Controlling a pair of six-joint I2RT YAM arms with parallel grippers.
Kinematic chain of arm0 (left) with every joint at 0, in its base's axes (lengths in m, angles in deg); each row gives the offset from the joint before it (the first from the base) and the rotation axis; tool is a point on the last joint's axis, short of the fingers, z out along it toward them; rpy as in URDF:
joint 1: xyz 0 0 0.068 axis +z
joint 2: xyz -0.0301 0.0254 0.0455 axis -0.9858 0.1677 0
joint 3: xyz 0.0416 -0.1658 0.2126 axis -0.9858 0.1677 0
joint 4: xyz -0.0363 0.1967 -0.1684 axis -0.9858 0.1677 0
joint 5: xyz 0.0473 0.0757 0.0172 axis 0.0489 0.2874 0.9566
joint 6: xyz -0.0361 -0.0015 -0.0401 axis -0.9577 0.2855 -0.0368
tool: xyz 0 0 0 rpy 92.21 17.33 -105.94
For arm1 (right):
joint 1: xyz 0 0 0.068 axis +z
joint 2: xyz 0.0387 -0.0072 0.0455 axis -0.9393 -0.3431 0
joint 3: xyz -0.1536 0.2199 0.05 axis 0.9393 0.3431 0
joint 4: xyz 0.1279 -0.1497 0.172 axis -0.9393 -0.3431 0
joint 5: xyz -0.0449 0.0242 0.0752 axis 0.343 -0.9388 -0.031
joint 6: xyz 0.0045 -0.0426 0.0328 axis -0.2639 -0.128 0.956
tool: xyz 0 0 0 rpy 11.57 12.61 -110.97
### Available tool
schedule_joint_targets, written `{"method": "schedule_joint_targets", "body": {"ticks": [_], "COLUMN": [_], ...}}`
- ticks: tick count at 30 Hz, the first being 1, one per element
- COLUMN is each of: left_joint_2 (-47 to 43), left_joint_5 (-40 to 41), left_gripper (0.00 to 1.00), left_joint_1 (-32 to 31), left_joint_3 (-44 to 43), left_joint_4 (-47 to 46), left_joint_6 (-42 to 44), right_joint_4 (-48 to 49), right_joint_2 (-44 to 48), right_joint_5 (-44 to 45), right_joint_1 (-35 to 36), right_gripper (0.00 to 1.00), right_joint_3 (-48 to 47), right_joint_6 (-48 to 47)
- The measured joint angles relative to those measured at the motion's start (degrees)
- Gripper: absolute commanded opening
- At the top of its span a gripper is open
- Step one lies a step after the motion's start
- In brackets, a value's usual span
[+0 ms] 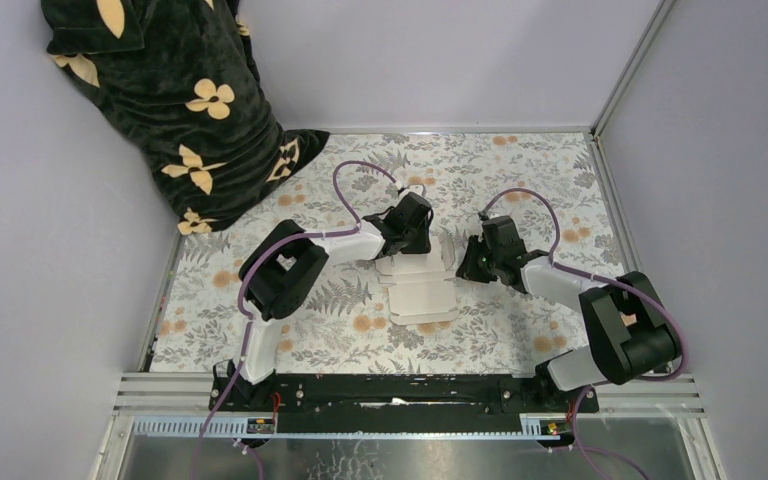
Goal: Fold the paper box
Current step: Fold the paper box at the center of the board.
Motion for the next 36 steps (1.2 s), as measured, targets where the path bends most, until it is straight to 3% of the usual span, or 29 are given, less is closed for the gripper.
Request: {"method": "schedule_joint_targets", "body": {"ticks": [11,17,30,36], "left_joint_2": [0.0,0.0,0.1,0.6], "left_joint_5": [0.0,0.0,0.0,-0.6], "left_gripper": [0.33,0.33,0.33,0.33], "left_joint_1": [0.0,0.0,0.0,0.0], "left_joint_3": [0.0,0.0,0.0,-0.5], "left_joint_4": [0.0,0.0,0.0,-0.8], "left_joint_6": [0.0,0.0,0.1,0.2], "right_joint_4": [3.7,2.7,2.3,2.5], "right_joint_2": [-1.5,-0.3,0.4,-1.1], "right_joint_5": [-4.1,-3.8,-3.6,-4.0], "right_joint_1": [-0.2,-0.2,-2.3,-2.7], "right_gripper": [0.18,0.38,0.45,0.44], "right_joint_3": [0.2,0.3,0.4,0.7], "right_joint_6": [1.5,1.8,1.9,1.9]}}
